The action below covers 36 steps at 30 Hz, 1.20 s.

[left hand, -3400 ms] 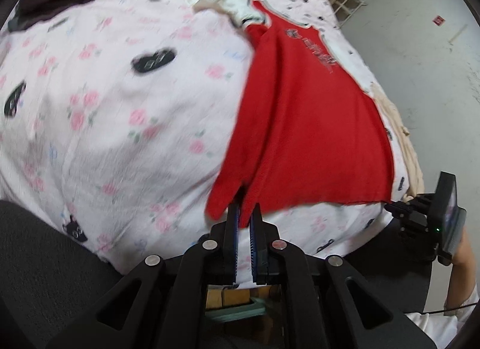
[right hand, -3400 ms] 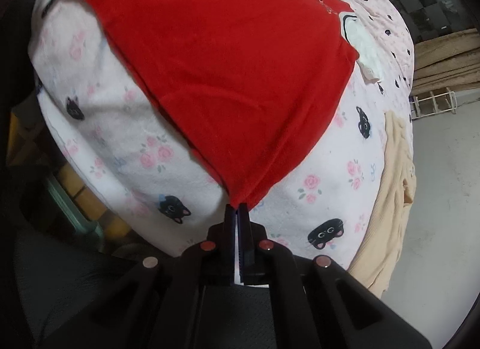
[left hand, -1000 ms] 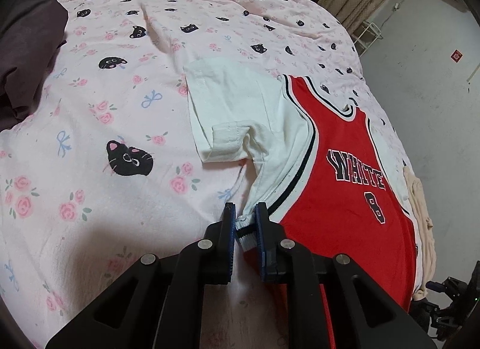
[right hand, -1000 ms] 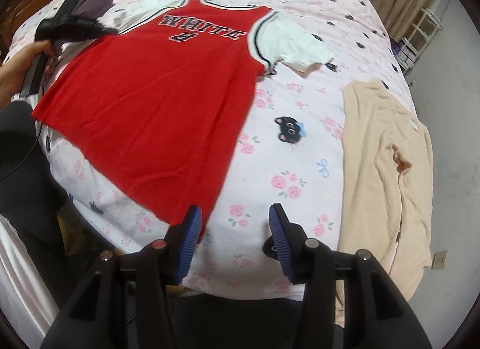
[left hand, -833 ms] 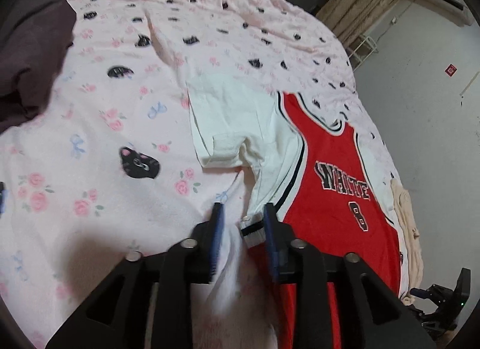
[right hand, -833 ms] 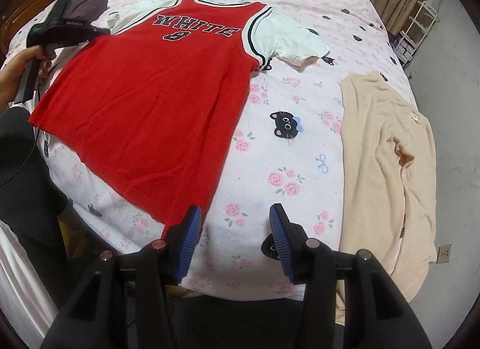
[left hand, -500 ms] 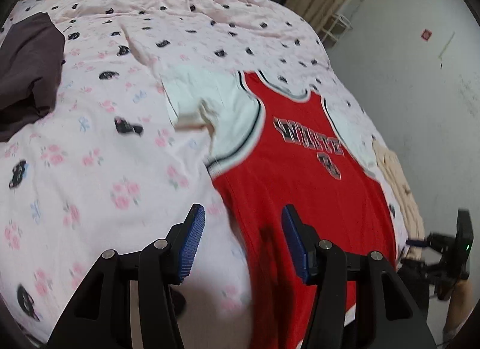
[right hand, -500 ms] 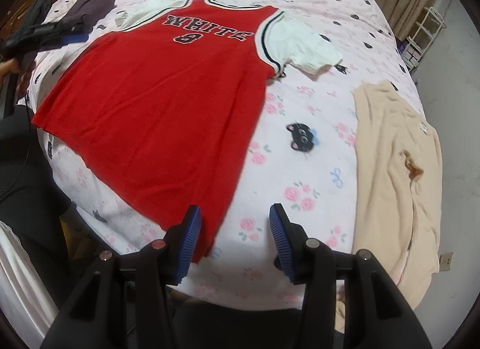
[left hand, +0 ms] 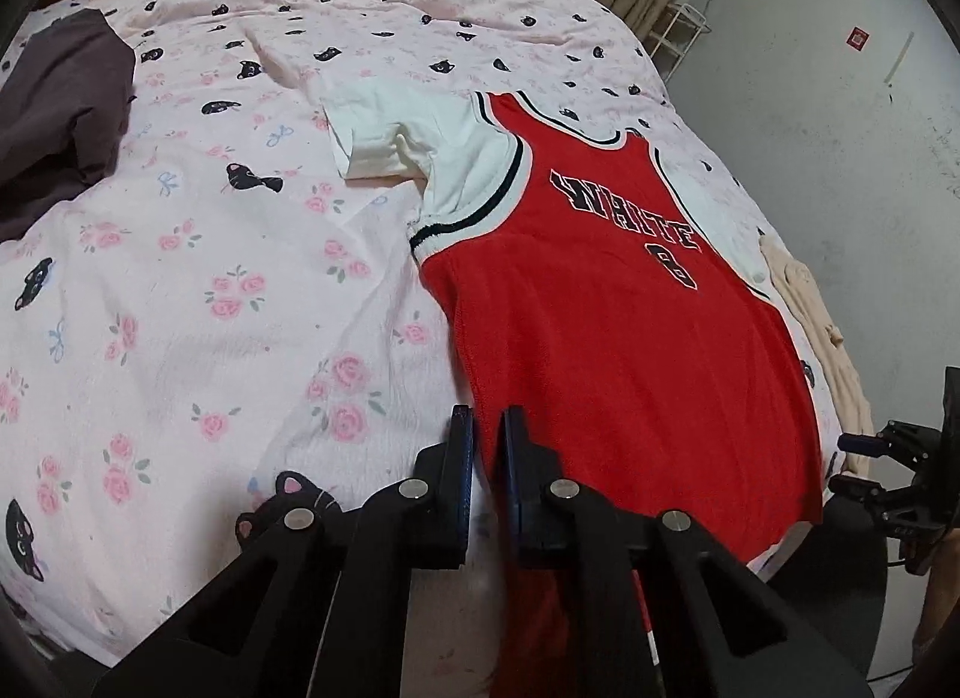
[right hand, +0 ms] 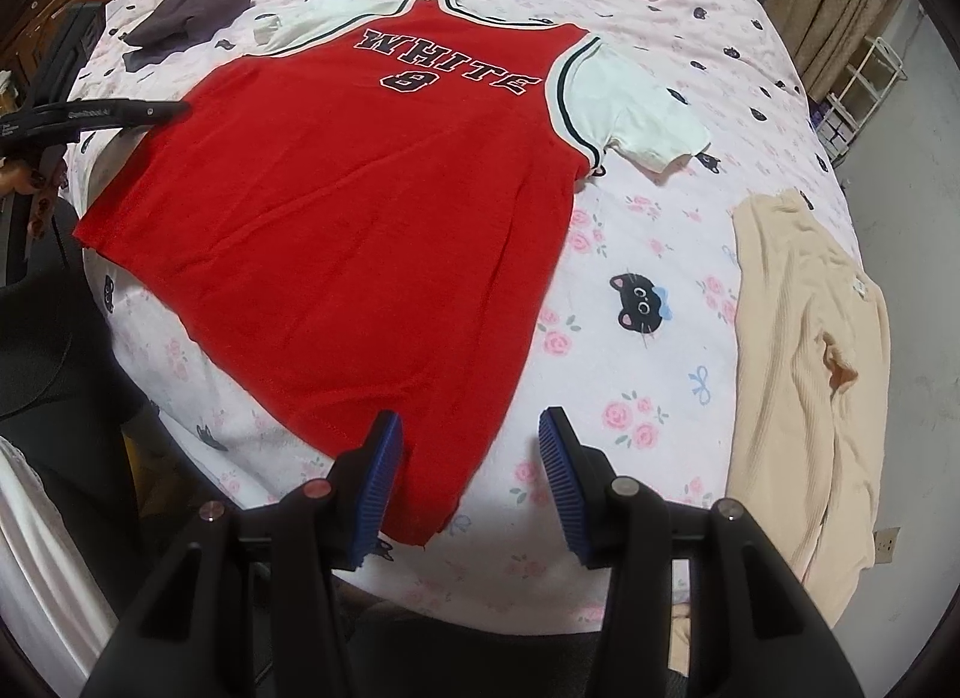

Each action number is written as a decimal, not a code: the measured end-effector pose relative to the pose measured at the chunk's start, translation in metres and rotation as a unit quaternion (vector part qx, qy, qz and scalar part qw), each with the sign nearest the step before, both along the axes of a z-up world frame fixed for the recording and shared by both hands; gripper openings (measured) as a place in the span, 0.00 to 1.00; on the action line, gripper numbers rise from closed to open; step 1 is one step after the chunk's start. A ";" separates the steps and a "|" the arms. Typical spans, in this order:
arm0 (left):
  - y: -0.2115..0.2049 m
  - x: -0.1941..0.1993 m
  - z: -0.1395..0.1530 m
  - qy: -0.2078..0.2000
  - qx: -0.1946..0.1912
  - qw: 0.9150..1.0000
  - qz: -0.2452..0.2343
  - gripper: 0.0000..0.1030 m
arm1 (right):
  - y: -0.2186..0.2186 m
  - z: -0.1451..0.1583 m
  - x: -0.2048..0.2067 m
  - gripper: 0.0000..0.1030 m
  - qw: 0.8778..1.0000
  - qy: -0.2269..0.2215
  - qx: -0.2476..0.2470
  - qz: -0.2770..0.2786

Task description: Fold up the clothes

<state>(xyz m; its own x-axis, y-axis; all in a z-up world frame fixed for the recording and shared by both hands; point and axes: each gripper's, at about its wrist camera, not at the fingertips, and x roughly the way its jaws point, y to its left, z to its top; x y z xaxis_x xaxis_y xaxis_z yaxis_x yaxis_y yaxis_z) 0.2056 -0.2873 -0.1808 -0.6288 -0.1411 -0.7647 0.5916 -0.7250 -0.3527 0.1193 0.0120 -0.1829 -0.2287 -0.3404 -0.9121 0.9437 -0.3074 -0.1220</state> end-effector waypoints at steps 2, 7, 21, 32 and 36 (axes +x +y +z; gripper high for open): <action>0.003 0.000 0.003 0.000 -0.008 1.000 -0.003 0.08 | 0.001 -0.001 0.000 0.48 1.000 -0.001 0.001 0.000; 0.012 -0.004 0.008 -0.003 -0.032 0.999 -0.013 0.07 | 0.002 -0.002 0.001 0.48 1.000 -0.002 0.003 -0.001; -0.027 0.018 -0.002 0.007 0.037 0.999 0.011 0.02 | 0.004 0.002 0.002 0.48 1.000 0.001 0.000 0.001; -0.015 0.033 0.011 0.001 0.027 1.000 -0.011 0.34 | 0.008 0.000 -0.004 0.48 1.000 -0.001 0.002 -0.009; 0.010 0.042 0.021 0.002 0.008 1.000 -0.024 0.45 | 0.007 -0.002 -0.004 0.48 1.000 -0.004 0.004 -0.008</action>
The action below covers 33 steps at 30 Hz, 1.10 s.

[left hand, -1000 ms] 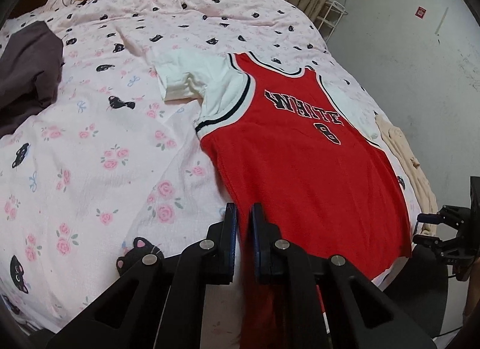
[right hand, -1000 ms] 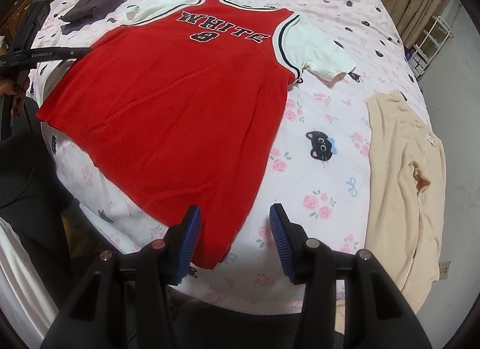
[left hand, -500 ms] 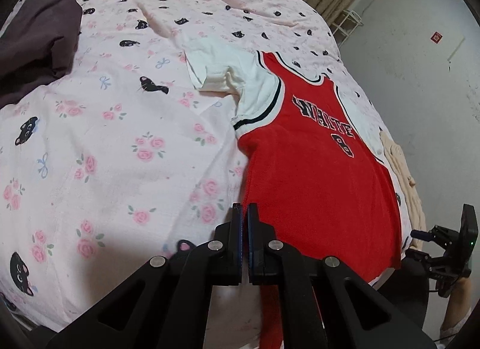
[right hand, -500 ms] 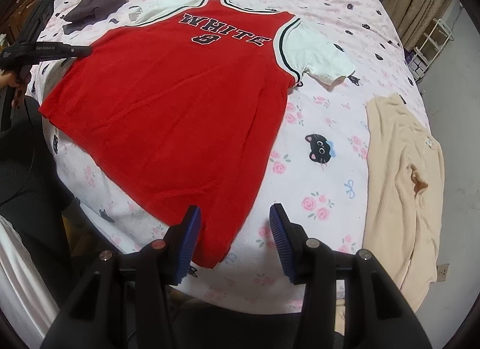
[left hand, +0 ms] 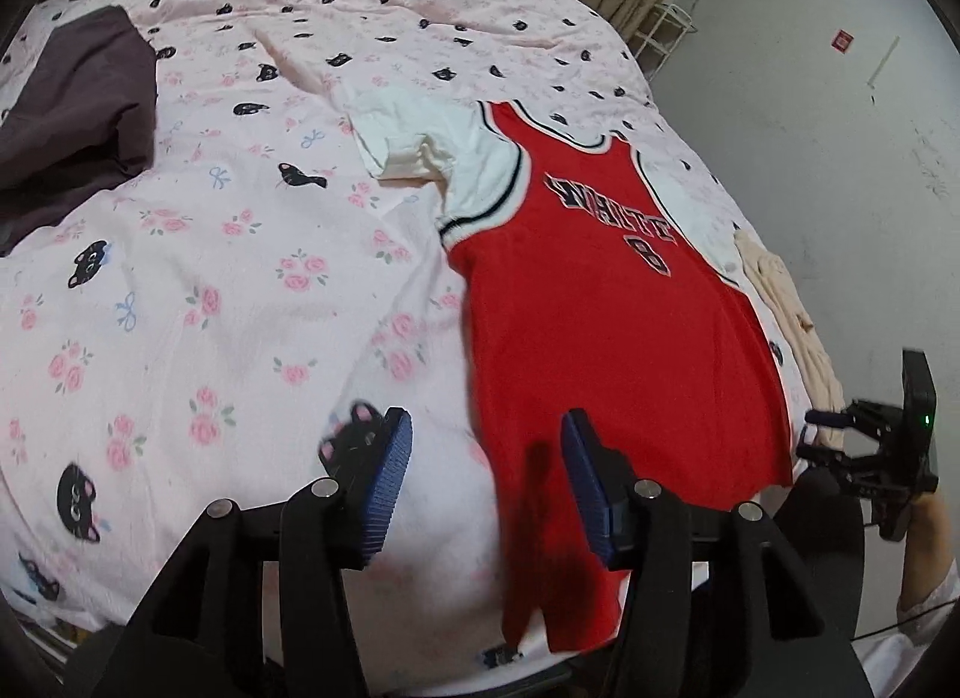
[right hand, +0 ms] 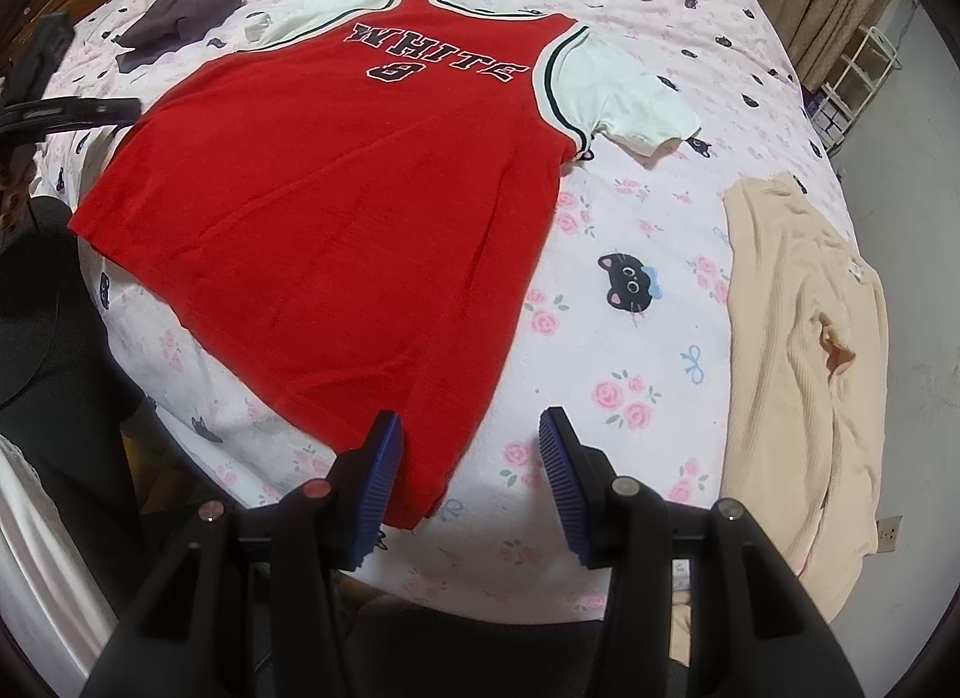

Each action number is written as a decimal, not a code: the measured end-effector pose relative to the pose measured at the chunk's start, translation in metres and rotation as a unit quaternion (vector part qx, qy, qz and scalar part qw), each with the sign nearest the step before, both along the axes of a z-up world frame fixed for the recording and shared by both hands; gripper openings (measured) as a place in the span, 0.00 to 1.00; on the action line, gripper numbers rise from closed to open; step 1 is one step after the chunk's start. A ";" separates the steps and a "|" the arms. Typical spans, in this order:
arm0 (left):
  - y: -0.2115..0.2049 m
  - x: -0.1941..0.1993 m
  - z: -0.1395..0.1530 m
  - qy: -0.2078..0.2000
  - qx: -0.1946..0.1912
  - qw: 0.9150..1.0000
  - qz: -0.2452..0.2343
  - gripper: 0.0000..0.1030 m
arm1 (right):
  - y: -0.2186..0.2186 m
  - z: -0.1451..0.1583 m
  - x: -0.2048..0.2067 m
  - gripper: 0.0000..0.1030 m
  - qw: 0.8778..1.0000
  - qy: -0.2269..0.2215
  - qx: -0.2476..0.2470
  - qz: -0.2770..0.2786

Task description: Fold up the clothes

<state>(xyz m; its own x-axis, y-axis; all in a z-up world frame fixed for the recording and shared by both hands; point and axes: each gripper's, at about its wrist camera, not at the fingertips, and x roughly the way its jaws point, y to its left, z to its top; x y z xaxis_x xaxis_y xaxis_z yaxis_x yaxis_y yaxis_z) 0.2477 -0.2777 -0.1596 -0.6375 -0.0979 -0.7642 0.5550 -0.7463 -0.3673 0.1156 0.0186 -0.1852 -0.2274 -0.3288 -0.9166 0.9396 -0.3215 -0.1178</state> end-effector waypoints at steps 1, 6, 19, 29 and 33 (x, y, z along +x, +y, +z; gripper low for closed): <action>0.004 0.000 0.000 -0.003 -0.004 1.000 -0.003 0.45 | -0.001 -0.001 0.001 0.48 1.000 0.000 0.001 0.002; 0.034 0.002 -0.005 -0.043 -0.043 0.998 -0.003 0.45 | -0.004 -0.002 0.004 0.48 1.000 -0.001 0.000 0.007; 0.053 -0.003 -0.017 -0.077 -0.068 0.995 0.003 0.17 | 0.000 -0.006 0.002 0.48 1.000 -0.003 0.003 0.000; 0.054 -0.003 -0.020 -0.080 -0.061 0.995 0.006 0.05 | 0.000 -0.007 0.003 0.48 1.000 -0.003 0.006 0.002; 0.046 0.003 -0.019 -0.062 -0.033 0.997 0.012 0.04 | 0.000 -0.007 0.004 0.48 1.000 -0.003 0.005 0.003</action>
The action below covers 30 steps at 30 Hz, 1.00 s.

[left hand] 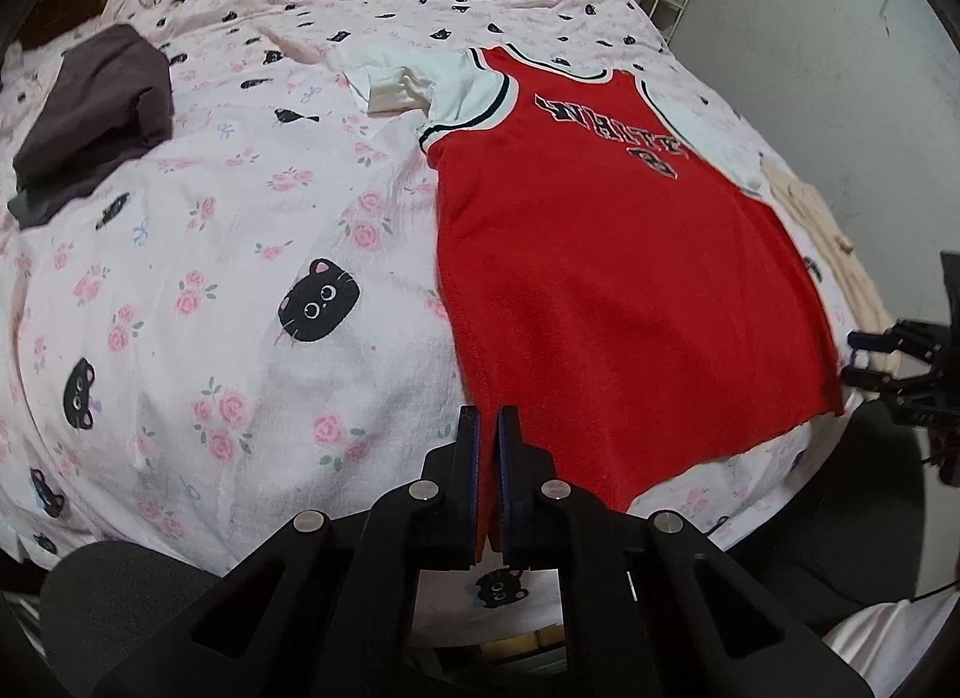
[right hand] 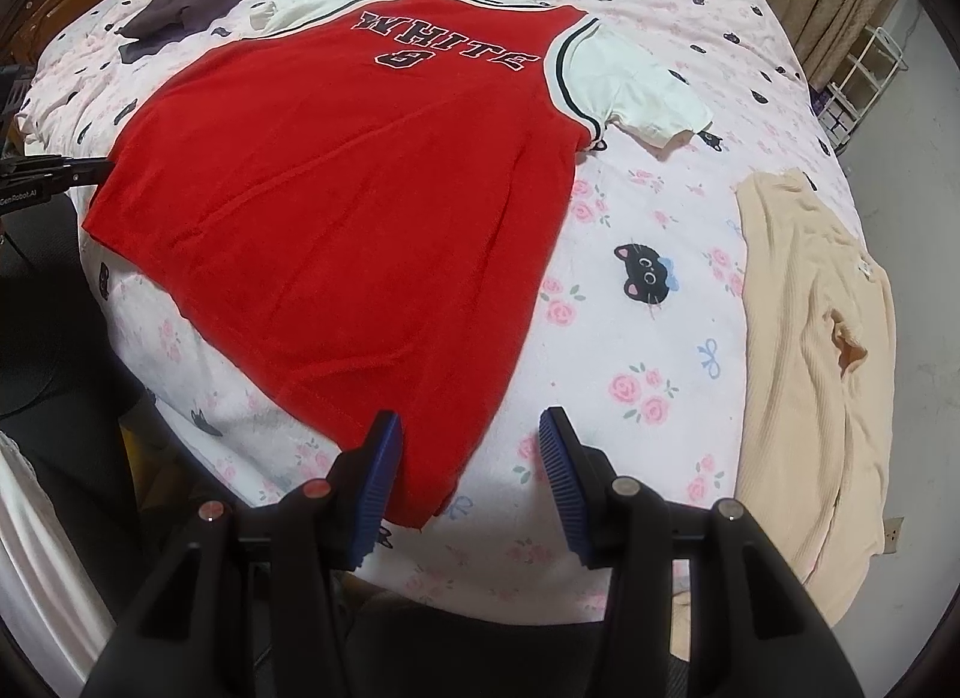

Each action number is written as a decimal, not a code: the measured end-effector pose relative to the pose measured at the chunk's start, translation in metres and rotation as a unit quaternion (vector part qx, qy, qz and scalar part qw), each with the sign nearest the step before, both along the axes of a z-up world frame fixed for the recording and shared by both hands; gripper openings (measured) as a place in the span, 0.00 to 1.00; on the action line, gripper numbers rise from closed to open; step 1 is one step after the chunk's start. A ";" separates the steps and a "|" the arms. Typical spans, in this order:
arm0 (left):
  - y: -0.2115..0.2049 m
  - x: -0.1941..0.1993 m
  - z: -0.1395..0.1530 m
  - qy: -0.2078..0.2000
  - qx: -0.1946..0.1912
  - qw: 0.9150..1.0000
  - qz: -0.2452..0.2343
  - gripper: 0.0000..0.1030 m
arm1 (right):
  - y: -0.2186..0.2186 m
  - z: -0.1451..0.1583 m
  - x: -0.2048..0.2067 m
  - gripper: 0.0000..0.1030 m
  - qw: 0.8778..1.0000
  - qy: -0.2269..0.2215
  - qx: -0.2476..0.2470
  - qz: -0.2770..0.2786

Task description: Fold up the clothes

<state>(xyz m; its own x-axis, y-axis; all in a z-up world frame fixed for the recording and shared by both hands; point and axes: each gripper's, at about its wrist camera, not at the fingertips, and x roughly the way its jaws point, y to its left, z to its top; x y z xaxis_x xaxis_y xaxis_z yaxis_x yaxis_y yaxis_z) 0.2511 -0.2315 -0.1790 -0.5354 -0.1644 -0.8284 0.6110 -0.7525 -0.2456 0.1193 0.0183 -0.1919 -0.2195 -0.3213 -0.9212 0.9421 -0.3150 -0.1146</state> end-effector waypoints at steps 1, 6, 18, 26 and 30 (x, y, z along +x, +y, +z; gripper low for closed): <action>-0.003 0.002 0.000 0.006 0.012 1.000 0.003 0.04 | 0.000 0.000 0.000 0.48 1.000 0.000 0.000 0.000; -0.036 0.026 -0.006 0.054 0.107 0.992 0.035 0.04 | 0.000 -0.001 -0.001 0.48 1.000 -0.001 0.002 -0.001; -0.049 0.025 -0.020 0.016 0.111 0.993 0.040 0.04 | 0.000 0.000 -0.004 0.48 1.000 0.005 0.007 -0.008; -0.054 0.035 -0.020 -0.009 0.077 0.995 0.055 0.00 | 0.009 0.004 -0.020 0.53 0.999 0.010 0.001 -0.037; -0.052 0.041 -0.009 0.005 0.064 0.996 0.057 0.00 | 0.008 0.005 -0.021 0.53 0.999 0.006 -0.001 -0.041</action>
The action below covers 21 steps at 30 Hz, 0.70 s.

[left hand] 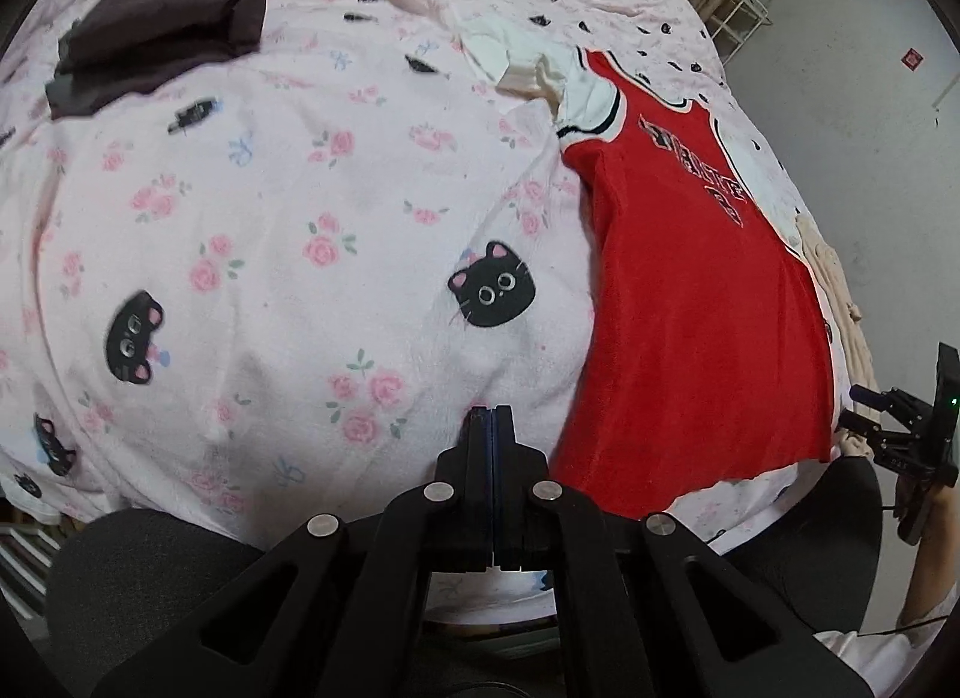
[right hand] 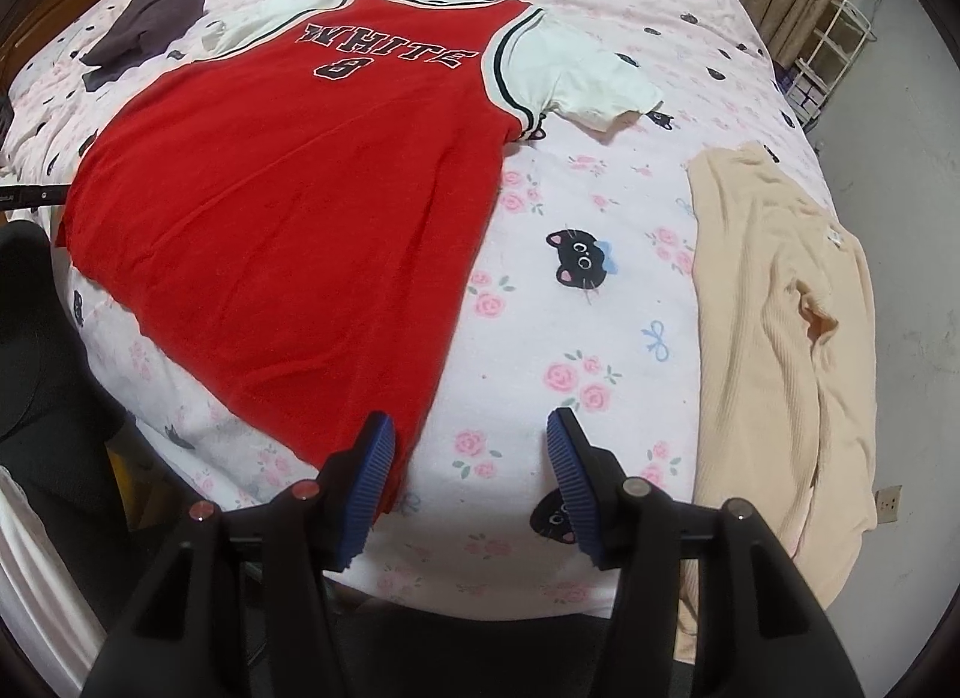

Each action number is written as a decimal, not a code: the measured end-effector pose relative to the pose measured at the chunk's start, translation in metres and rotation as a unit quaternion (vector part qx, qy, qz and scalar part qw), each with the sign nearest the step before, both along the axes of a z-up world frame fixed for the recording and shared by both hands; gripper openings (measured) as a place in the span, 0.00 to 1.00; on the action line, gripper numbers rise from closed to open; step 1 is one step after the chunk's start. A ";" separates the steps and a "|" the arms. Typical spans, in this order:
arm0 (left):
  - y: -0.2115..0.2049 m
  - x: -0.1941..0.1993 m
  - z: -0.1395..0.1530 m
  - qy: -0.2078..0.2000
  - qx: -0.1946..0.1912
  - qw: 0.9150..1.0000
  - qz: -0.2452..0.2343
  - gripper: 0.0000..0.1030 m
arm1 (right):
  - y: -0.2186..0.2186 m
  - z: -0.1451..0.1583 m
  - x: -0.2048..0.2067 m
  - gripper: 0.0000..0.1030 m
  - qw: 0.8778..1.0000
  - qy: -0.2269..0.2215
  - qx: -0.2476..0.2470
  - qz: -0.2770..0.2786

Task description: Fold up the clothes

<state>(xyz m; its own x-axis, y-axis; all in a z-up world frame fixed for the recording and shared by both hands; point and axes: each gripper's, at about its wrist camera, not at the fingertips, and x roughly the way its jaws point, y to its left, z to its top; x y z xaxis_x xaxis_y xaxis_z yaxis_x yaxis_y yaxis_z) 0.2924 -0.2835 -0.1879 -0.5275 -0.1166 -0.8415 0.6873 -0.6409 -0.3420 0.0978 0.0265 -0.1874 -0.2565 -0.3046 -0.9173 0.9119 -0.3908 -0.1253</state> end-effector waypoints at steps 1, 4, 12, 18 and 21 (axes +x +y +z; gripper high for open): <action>0.001 -0.001 0.005 0.008 -0.002 1.000 0.000 0.00 | -0.001 0.000 0.001 0.53 1.000 0.001 0.000 0.001; 0.005 -0.007 0.018 0.030 -0.007 0.999 -0.005 0.00 | -0.005 0.001 0.003 0.53 1.000 0.002 -0.002 0.008; 0.011 -0.061 0.045 0.058 -0.044 0.996 -0.047 0.20 | -0.028 0.013 0.005 0.53 1.000 0.011 -0.018 0.023; -0.024 -0.094 0.063 0.073 -0.108 0.991 -0.013 0.59 | -0.053 0.022 0.004 0.53 0.999 0.018 -0.025 0.032; -0.059 -0.102 0.057 0.092 -0.089 0.991 0.031 0.59 | -0.065 0.025 0.004 0.53 0.999 0.022 -0.025 0.038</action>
<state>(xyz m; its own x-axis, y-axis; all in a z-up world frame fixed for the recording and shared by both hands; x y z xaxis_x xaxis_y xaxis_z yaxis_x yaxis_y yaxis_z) 0.1901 -0.3422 -0.1307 -0.6570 -0.2907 -0.6956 0.6636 -0.6608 -0.3507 0.1021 -0.0388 -0.1622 -0.2704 -0.3704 -0.8886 0.9334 -0.3269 -0.1478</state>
